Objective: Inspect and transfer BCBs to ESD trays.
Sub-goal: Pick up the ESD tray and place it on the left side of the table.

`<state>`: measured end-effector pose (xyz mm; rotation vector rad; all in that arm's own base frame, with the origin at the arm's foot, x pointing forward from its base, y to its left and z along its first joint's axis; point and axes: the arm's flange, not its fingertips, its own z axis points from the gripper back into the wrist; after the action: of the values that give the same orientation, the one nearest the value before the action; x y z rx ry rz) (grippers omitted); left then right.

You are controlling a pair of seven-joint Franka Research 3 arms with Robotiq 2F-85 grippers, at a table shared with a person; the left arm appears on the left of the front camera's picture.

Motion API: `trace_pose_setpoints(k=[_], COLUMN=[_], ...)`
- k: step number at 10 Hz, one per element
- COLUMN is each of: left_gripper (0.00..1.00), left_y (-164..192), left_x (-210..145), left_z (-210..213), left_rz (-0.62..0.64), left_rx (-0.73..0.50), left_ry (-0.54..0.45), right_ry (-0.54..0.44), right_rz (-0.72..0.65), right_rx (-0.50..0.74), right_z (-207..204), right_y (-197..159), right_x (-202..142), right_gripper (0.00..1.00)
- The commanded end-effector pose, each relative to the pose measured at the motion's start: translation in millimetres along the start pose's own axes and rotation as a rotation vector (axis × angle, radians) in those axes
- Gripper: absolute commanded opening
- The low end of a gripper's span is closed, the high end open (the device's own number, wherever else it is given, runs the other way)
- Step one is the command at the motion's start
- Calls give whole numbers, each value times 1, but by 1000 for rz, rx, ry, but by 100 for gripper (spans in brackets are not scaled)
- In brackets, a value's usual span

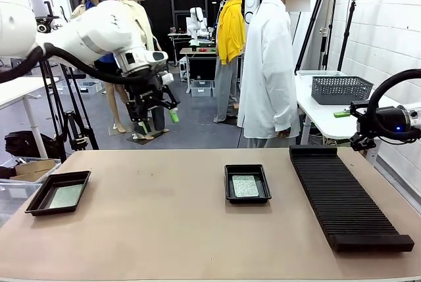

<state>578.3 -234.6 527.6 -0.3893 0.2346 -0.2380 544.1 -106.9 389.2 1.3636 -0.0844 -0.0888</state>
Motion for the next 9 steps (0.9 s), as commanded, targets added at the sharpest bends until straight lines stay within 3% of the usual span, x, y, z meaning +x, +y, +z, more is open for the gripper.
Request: trace_pose_setpoints(k=[1, 9], left_gripper=[100, 100], left_y=[-20, -73], left_x=[18, 74], left_z=[-10, -106], left_rz=[30, 150], left_rx=[36, 44], left_ry=[-46, -231], right_ry=[18, 18], right_rz=[-11, -11], right_rx=[-13, -13], right_z=[-4, -4], right_y=[1, 1], right_x=[2, 2], right_gripper=[100, 100])
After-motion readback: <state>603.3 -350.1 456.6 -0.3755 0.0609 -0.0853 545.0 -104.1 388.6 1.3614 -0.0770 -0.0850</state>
